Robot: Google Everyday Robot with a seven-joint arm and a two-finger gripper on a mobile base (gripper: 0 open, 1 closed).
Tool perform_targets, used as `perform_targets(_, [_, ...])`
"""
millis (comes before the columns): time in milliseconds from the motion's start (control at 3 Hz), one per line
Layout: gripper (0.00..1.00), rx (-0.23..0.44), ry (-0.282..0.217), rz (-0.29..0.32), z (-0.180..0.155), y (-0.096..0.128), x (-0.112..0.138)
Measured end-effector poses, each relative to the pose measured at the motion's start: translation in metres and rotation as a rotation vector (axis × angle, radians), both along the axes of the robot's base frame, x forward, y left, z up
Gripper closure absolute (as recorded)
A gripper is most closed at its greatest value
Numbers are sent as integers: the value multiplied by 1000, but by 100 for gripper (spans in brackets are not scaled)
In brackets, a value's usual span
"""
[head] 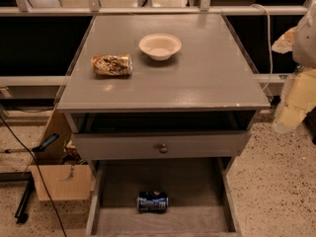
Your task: Pick pepsi can from middle drawer and place on counter
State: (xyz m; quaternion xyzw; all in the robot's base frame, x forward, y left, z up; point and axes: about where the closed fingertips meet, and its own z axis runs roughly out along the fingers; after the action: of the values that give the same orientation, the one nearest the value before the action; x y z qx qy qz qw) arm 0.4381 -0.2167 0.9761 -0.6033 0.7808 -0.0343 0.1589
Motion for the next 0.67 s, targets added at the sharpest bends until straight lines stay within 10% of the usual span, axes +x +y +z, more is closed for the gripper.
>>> perform_targets(667, [0, 31, 12, 16, -11, 2, -7])
